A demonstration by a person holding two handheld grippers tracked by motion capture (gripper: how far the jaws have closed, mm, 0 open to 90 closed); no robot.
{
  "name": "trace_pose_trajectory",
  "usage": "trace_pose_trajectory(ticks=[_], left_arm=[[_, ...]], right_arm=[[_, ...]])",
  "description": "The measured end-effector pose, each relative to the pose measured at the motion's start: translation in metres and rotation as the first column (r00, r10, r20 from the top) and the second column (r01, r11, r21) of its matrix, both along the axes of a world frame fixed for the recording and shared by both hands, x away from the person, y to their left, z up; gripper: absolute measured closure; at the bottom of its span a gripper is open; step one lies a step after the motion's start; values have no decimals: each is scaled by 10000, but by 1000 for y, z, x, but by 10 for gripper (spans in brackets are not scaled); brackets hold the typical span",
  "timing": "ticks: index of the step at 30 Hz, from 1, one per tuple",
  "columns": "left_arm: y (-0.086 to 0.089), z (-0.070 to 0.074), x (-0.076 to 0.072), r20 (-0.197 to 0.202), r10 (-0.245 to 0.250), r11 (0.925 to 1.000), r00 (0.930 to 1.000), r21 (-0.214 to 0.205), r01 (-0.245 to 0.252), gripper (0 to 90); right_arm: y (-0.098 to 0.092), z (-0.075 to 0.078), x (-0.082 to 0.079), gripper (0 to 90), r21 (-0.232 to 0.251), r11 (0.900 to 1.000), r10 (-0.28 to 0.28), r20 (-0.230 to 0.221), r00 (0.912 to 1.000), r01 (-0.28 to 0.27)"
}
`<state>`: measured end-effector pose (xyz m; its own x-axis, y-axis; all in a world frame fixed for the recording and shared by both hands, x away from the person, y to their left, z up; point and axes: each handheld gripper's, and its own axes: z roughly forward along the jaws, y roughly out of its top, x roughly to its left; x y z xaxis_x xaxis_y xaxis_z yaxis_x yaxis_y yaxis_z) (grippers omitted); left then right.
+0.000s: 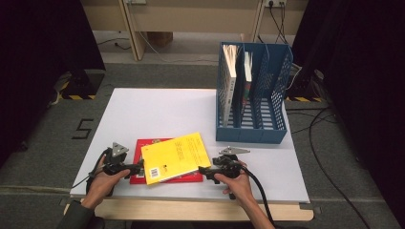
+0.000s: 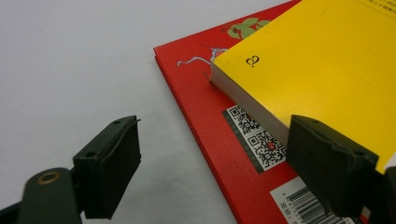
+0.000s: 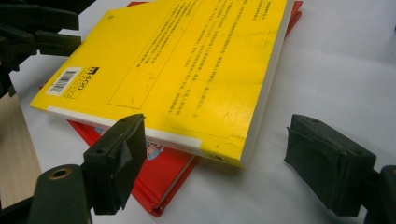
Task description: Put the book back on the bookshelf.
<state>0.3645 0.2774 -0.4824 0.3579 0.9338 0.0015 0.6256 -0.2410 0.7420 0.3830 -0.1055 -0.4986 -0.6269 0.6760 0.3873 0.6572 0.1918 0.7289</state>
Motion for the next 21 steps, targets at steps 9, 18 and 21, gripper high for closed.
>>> trace_pose_trajectory(ticks=[9, 18, 21], left_arm=[[4, 13, -6, 747, 375, 9982, 9965, -491, -339, 161], [-14, 5, -8, 72, -569, 9980, 9984, -264, 571, 143], [-21, 4, -9, -158, -997, 9935, 9949, -567, 987, 137]], right_arm=[[6, -2, 3, 223, 662, 9975, -215, -409, 9989, 242], [9, -4, 1, 256, 1601, 9789, -1059, -1349, 9852, 1272], [6, -5, 1, 310, 2054, 9618, -1423, -1895, 9715, 1810]])
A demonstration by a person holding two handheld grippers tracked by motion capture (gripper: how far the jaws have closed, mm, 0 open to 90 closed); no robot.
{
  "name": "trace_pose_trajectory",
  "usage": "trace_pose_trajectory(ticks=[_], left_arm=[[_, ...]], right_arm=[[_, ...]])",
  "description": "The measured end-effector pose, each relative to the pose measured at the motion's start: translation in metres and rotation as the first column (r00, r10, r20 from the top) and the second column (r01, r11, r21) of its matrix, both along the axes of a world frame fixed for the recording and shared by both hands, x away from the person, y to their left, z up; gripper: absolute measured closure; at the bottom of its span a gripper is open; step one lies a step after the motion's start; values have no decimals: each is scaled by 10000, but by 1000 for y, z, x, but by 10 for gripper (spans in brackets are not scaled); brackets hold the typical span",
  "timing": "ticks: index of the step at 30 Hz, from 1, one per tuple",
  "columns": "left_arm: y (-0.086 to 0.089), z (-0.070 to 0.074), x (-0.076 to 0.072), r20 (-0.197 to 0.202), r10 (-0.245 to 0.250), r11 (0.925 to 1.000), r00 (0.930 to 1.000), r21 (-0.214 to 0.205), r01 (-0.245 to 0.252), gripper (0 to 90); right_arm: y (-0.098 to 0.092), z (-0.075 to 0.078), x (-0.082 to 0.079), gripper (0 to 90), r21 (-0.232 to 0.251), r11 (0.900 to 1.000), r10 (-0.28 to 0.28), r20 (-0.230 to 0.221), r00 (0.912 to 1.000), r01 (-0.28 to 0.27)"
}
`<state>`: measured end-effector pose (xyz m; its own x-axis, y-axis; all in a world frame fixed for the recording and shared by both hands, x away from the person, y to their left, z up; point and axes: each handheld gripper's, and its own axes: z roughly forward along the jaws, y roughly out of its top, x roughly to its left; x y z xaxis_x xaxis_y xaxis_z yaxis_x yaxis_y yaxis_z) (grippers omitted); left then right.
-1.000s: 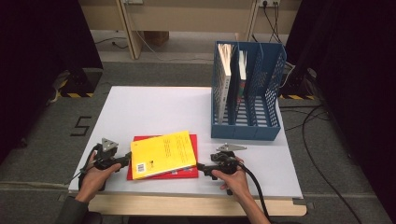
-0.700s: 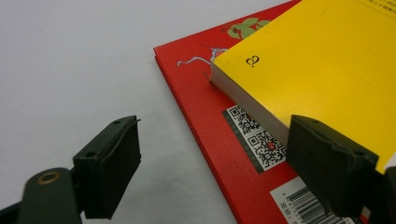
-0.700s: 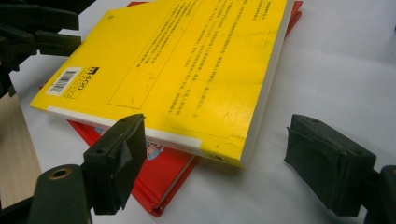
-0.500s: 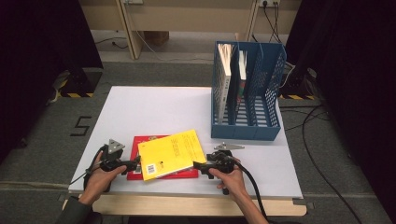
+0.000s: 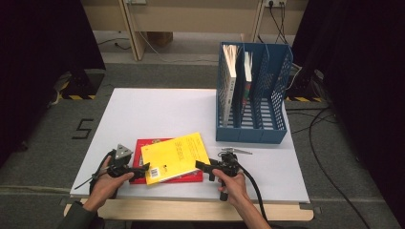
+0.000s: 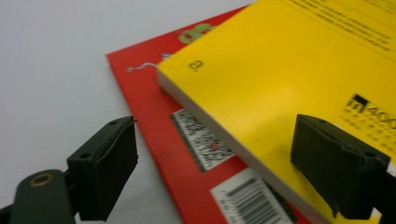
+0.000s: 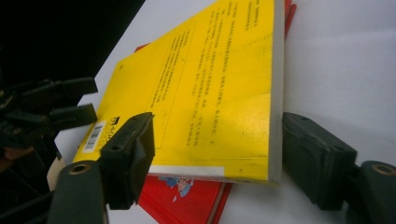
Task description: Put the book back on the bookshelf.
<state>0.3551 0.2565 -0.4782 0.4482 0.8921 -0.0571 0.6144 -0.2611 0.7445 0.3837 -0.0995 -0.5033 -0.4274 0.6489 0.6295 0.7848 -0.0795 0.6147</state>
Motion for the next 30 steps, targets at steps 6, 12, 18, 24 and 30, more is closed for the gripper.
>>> trace_pose_trajectory(ticks=[6, 12, 18, 24, 30], left_arm=[[-8, 1, -2, -82, -406, 9992, 9991, 7, 406, 138], [5, 4, 1, 447, 385, 9976, 9983, 564, -410, 166], [11, 3, 0, 381, 499, 9971, 9980, 559, -520, 147], [25, 6, 2, 649, 1162, 9904, 9911, 674, -1206, 161], [27, 4, 4, 552, 1133, 9891, 9920, 888, -1179, 153]], right_arm=[[-5, 8, 0, 429, 878, 9948, -525, -25, 9986, 525], [-3, 18, 2, 553, 1333, 9908, -268, 189, 9995, 240], [3, 23, 5, 648, 2214, 9752, -83, 334, 9994, 7], [3, 36, 6, 468, -343, 9993, -98, 1342, 9909, 145], [0, 22, 10, 380, -1226, 9924, 265, 946, 9952, -148]])
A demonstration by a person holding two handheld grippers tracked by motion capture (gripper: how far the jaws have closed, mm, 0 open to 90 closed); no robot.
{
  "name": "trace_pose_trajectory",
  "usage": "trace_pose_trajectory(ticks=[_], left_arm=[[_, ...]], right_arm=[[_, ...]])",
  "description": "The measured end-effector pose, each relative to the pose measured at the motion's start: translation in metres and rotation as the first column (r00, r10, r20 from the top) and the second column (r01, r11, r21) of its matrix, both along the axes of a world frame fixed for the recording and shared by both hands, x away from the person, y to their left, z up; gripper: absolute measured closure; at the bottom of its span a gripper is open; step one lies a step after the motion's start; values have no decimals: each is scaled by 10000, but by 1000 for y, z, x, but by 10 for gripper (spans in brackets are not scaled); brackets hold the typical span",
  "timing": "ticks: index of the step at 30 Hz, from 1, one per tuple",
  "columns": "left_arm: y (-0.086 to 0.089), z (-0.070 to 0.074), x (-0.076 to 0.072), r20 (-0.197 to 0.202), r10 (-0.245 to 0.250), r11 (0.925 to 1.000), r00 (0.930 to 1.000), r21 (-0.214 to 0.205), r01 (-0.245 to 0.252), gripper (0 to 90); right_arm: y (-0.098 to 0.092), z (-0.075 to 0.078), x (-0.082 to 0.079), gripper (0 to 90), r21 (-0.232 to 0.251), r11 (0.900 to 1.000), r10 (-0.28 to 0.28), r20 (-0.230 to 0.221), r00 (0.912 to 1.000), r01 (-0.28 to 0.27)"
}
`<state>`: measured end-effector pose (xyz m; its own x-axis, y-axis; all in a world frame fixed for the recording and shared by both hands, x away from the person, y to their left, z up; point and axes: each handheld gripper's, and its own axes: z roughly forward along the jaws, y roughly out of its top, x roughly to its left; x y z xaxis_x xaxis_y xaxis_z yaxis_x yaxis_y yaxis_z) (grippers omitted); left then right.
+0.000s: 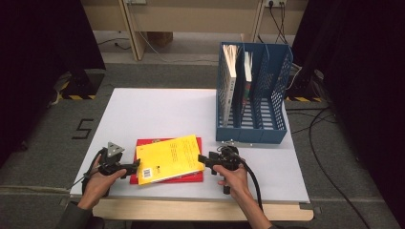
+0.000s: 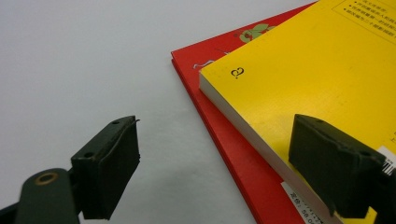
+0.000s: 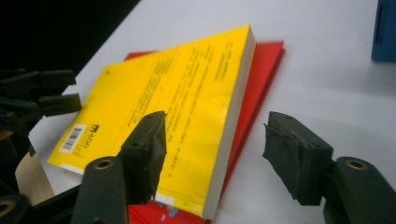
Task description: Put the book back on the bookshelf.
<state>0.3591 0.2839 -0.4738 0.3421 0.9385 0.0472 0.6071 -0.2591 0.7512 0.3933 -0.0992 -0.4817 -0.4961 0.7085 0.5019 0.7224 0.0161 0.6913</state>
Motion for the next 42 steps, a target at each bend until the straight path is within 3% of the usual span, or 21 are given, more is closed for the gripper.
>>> trace_pose_trajectory(ticks=[6, 10, 14, 16, 18, 19, 24, 30, 36, 38, 42], left_arm=[[-1, 1, -1, 184, 130, 9993, 9997, 355, -136, 153], [-8, -1, 0, -39, -110, 9999, 9999, -120, 110, 158], [-16, 0, 1, -150, -449, 9989, 9989, -128, 447, 159], [-14, 3, -1, 32, -322, 9993, 9995, 178, 321, 184], [-3, 13, -2, 551, 142, 9996, 9984, 255, -156, 191], [1, 15, -3, 624, 256, 9989, 9977, 369, -280, 198], [1, -1, -1, -378, -212, 9962, 9991, 837, 243, 199], [-3, -2, 0, -433, -152, 9992, 9989, 355, 167, 254], [-19, -2, -2, -385, -604, 9961, 9974, 622, 627, 292], [-18, -3, -3, -437, -553, 9971, 9975, 489, 574, 278], [-20, -3, -5, -492, -617, 9970, 9969, 432, 638, 346]], right_arm=[[2, -8, 0, 327, -93, 9996, 274, -327, 9991, -277], [5, -12, 0, 322, 25, 9992, 402, -552, 9977, -401], [7, -14, -1, 317, 45, 9994, 359, -704, 9969, -356], [6, -14, -1, 316, -19, 9994, 357, -663, 9972, -359], [5, -15, 0, 314, 44, 9994, 333, -680, 9971, -330], [5, -15, 0, 314, 45, 9994, 332, -725, 9968, -329], [6, -15, 0, 316, 91, 9994, 344, -718, 9968, -338], [7, -16, 0, 316, 101, 9993, 372, -718, 9967, -365], [6, -16, -2, 298, 214, 9996, 227, -819, 9964, -210], [5, -17, -1, 299, 395, 9990, 234, -876, 9959, -200], [3, -19, -3, 329, 1217, 9912, -345, -1494, 9882, 530]])
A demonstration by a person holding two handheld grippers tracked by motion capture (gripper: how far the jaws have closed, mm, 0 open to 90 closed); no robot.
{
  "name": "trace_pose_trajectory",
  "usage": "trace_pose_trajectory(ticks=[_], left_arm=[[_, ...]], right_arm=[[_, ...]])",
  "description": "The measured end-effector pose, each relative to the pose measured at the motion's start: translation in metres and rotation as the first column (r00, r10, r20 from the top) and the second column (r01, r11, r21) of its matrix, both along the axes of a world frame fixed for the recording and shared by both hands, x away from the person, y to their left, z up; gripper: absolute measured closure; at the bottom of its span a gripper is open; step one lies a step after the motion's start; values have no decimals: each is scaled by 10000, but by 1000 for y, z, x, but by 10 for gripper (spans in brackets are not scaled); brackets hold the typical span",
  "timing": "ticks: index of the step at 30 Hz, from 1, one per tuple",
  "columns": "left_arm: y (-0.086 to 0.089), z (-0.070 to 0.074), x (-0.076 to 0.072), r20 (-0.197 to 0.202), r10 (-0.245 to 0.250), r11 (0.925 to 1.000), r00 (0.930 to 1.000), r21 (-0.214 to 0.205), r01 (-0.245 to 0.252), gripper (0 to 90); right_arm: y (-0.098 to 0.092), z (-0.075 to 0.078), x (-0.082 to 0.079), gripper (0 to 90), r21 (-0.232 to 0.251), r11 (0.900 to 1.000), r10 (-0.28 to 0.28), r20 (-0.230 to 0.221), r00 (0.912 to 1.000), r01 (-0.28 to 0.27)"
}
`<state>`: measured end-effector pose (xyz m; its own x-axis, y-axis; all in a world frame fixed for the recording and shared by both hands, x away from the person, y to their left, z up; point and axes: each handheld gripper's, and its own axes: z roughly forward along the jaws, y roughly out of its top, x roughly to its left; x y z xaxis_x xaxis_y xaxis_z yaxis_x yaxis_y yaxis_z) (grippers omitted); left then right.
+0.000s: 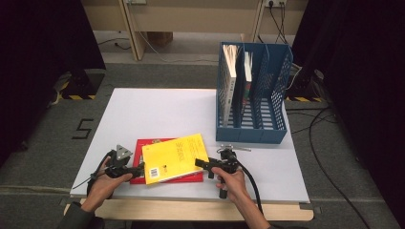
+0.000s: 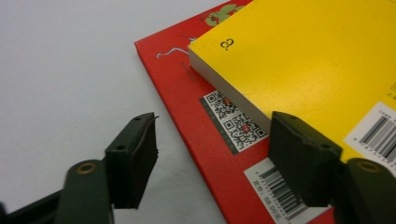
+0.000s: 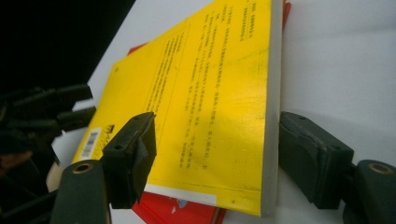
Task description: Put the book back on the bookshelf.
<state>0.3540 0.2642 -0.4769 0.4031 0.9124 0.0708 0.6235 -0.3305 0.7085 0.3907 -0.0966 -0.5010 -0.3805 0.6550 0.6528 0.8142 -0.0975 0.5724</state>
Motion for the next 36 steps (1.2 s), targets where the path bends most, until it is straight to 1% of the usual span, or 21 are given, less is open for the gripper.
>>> trace_pose_trajectory(ticks=[2, 4, 7, 8, 10, 11, 12, 13, 14, 15, 18, 20, 21, 23, 25, 27, 30, 32, 34, 35, 36], left_arm=[[-3, 1, -5, -106, -283, 9995, 9995, 139, 284, 395], [-6, 0, -8, -59, -358, 9992, 9993, 199, 359, 444], [-8, 0, -8, -21, -311, 9993, 9995, 204, 311, 469], [-8, 0, -9, -32, -321, 9993, 9995, 196, 322, 473], [-10, 0, -10, -35, -321, 9994, 9995, 120, 322, 525], [-11, 0, -10, 21, -312, 9993, 9995, 187, 311, 535], [-11, 0, -10, 21, -312, 9993, 9995, 187, 311, 547], [-14, 0, -10, 80, -352, 9991, 9993, 240, 350, 571], [-16, -1, -10, 115, -369, 9990, 9993, 265, 366, 578], [-17, -1, -9, 113, -365, 9991, 9993, 233, 362, 578], [-20, -3, -9, 203, -282, 9996, 9994, 56, 281, 575], [-24, -4, -9, 247, -280, 9996, 9993, -50, 281, 572], [-25, -4, -8, 269, -283, 9996, 9992, -67, 285, 550], [-29, -5, -7, 349, -268, 9996, 9990, -110, 272, 491], [-34, -6, -6, 486, -277, 9996, 9984, -65, 281, 451], [-37, -7, -4, 552, -271, 9996, 9981, -105, 278, 407], [-40, -9, 1, 562, -89, 9997, 9984, -225, 102, 282], [-43, -10, 5, 571, 1, 9996, 9984, -287, 15, 241], [-46, -10, 7, 614, 43, 9996, 9981, -272, -27, 225], [-46, -10, 7, 614, 43, 9996, 9981, -272, -27, 214], [-49, -11, 9, 670, 99, 9996, 9977, -268, -81, 200]], right_arm=[[-2, -1, -3, 358, 19, 10000, -64, -7, 10000, 64], [-5, -2, -7, 377, 286, 9992, -271, -188, 9995, 276], [-6, -3, -10, 421, 238, 9984, -509, -251, 9984, 515], [-5, -3, -11, 434, 376, 9972, -634, -326, 9975, 646], [-7, -2, -11, 464, 658, 9938, -862, -503, 9950, 894], [-8, 0, -11, 476, 780, 9922, -946, -367, 9948, 972], [-8, 0, -11, 476, 780, 9922, -946, -367, 9948, 972], [-9, 8, -9, 482, 949, 9906, -980, -71, 9952, 982], [-9, 12, -9, 493, 972, 9907, -968, 67, 9953, 957], [-10, 20, -9, 508, 993, 9907, -974, 406, 9944, 930], [-10, 39, -6, 560, 1105, 9908, -914, 1159, 9890, 786], [-9, 51, -4, 588, 1101, 9914, -873, 1486, 9850, 713], [-9, 58, -1, 598, 910, 9942, -731, 1806, 9808, 574], [-6, 74, 2, 621, 820, 9954, -651, 2080, 9760, 489], [-1, 90, 6, 642, 588, 9979, -428, 2548, 9660, 287], [4, 102, 8, 666, 555, 9984, -227, 2845, 9584, 72], [16, 118, 9, 684, 391, 9985, 239, 3183, 9477, -384], [28, 127, 9, 684, 124, 9972, 643, 3469, 9357, -731], [39, 137, 8, 693, -216, 9945, 1025, 3823, 9183, -1020], [39, 137, 8, 693, -216, 9945, 1025, 3823, 9183, -1020], [49, 145, 8, 707, -428, 9913, 1311, 4082, 9034, -1245]])
